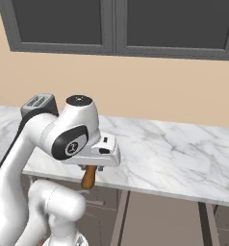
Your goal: Take the pizza cutter from the drawer on the right and place it on the dining counter for cutting.
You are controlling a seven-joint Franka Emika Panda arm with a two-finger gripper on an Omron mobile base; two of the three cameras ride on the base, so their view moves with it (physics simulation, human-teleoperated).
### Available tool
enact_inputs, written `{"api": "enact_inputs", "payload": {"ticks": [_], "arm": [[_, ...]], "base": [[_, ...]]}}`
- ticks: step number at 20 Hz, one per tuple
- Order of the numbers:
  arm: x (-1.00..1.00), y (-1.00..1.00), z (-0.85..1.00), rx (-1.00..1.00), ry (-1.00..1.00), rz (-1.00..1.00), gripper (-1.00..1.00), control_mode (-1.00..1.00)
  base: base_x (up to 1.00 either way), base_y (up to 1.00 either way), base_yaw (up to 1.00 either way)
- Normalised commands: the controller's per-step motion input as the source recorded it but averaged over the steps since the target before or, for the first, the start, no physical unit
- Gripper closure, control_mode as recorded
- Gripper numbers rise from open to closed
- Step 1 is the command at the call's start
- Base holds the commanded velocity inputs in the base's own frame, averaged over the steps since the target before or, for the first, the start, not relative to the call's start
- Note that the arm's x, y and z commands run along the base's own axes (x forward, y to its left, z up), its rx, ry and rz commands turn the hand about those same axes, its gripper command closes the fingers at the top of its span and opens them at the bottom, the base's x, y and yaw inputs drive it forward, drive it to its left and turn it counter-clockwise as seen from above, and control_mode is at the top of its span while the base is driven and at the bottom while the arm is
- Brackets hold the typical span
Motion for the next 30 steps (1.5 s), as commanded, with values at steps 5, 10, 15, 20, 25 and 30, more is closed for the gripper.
{"api": "enact_inputs", "payload": {"ticks": [5, 10, 15, 20, 25, 30], "arm": [[0.25, 0.58, 0.16, 0.0, 0.0, -0.1, 1.0, -1.0], [0.26, 0.26, 0.27, 0.0, 0.0, -0.12, 1.0, -1.0], [0.25, 0.41, 0.09, 0.0, 0.0, -0.2, 1.0, -1.0], [0.34, 0.02, -0.07, 0.02, 0.0, -0.05, 1.0, -1.0], [0.32, -0.01, -0.23, 0.06, -0.04, 0.02, 1.0, -1.0], [0.24, 0.0, -0.31, 0.0, -0.04, 0.09, 1.0, -1.0]], "base": [[0.0, 0.0, 0.0], [0.0, 0.0, 0.0], [0.0, 0.0, 0.0], [0.0, 0.0, 0.0], [0.0, 0.0, 0.0], [0.0, 0.0, 0.0]]}}
